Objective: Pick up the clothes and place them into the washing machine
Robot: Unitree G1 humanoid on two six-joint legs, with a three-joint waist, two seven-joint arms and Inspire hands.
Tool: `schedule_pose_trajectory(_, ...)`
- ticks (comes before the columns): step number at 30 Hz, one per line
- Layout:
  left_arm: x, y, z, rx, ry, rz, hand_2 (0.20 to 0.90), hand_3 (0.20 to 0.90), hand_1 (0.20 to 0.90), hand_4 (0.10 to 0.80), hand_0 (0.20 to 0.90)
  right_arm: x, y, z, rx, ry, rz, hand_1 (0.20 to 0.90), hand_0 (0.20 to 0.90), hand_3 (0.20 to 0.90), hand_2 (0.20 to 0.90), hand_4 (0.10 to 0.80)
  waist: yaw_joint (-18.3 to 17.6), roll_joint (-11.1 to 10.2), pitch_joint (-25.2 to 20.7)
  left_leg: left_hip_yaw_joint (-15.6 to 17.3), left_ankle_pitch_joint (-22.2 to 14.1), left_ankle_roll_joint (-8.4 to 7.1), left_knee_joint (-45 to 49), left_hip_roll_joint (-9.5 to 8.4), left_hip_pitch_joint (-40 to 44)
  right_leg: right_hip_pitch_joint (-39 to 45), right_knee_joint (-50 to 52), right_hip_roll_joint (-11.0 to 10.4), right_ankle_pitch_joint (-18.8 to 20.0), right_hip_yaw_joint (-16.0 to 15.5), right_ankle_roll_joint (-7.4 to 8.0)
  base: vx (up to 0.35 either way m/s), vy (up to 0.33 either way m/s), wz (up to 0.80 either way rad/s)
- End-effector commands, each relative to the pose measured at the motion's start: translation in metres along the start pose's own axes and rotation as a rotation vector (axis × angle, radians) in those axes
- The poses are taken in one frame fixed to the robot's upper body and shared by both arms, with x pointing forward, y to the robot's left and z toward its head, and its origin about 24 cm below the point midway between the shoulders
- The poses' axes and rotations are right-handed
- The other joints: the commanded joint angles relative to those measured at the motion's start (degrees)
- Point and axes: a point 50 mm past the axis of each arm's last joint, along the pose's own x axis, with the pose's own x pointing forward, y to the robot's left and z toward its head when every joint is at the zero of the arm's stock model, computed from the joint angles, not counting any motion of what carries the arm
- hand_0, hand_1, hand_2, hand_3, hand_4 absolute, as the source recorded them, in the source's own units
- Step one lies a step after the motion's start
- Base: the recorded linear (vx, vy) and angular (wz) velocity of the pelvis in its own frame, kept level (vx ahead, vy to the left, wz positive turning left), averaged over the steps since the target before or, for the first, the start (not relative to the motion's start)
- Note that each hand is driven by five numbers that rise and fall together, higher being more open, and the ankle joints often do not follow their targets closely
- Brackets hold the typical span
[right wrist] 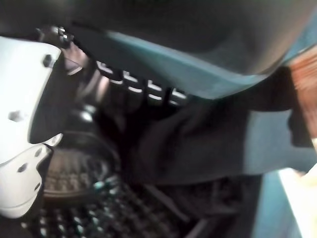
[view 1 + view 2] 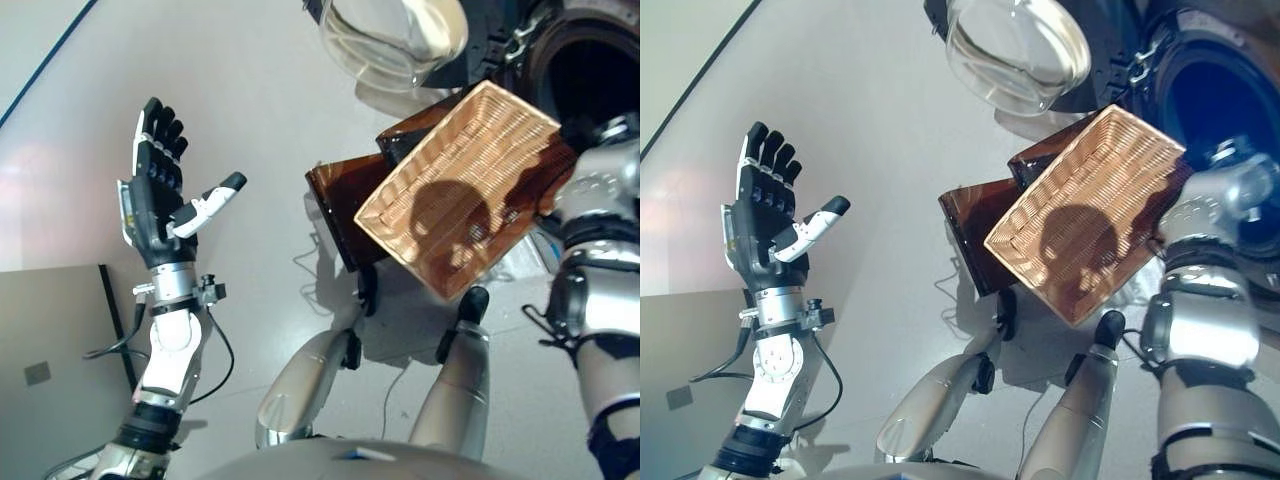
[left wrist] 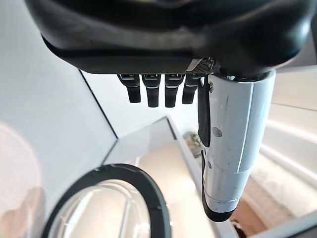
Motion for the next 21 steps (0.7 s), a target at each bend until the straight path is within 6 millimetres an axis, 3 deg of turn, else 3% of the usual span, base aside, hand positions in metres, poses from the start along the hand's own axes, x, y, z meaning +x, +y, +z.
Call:
schedule_pose_trajectory(1,0.006,0.001,0.019,-0.074,-0.141,0.045,0.9,0.9,0.9,0.8,0.9,-0.008,0.002,0.001,-0.069,-0.106,0.141,0.9,0.9,0.9,0.9,0.8,0.37,0.11,-5.35,-1.55,-8.52,-8.58,4.29,4.16,-0.83,7.02,-12.74,0.59,1.97,-1.87,-1.37,-0.033,-0.028,0.0)
schedule_pose_trajectory(4,0.005,-0.002,0.02,-0.07,-0.146,0.019,0.9,0.9,0.9,0.8,0.9,-0.025,-0.004,-0.035,-0.058,0.011,0.128,0.9,0.9,0.9,0.9,0.8,1.18,0.17,-4.12,-2.12,-8.38,-8.51,4.98,4.41,-2.26,6.19,-12.43,0.8,1.9,-2.36,-1.6,-0.051,-0.033,-0.04)
schedule_pose_trajectory(6,0.006,-0.003,0.022,-0.077,-0.151,0.013,0.9,0.9,0.9,0.8,0.9,-0.032,0.0,-0.043,-0.027,0.042,0.132,0.9,0.9,0.9,0.9,0.8,1.42,0.04,-3.4,-2.2,-8.26,-8.58,5.45,4.55,-3.45,5.19,-12.09,0.83,1.99,-2.45,-1.72,-0.052,-0.014,-0.02)
schedule_pose_trajectory(21,0.006,-0.008,0.024,-0.073,-0.165,-0.026,0.9,0.9,0.9,0.8,0.9,-0.052,0.023,-0.058,0.087,0.111,0.161,0.9,0.9,0.9,0.9,0.8,2.42,-1.01,-0.84,-2.58,-9.17,-8.16,9.11,4.71,-9.09,0.44,-9.76,1.29,1.7,-1.78,-2.39,-0.019,0.005,0.05)
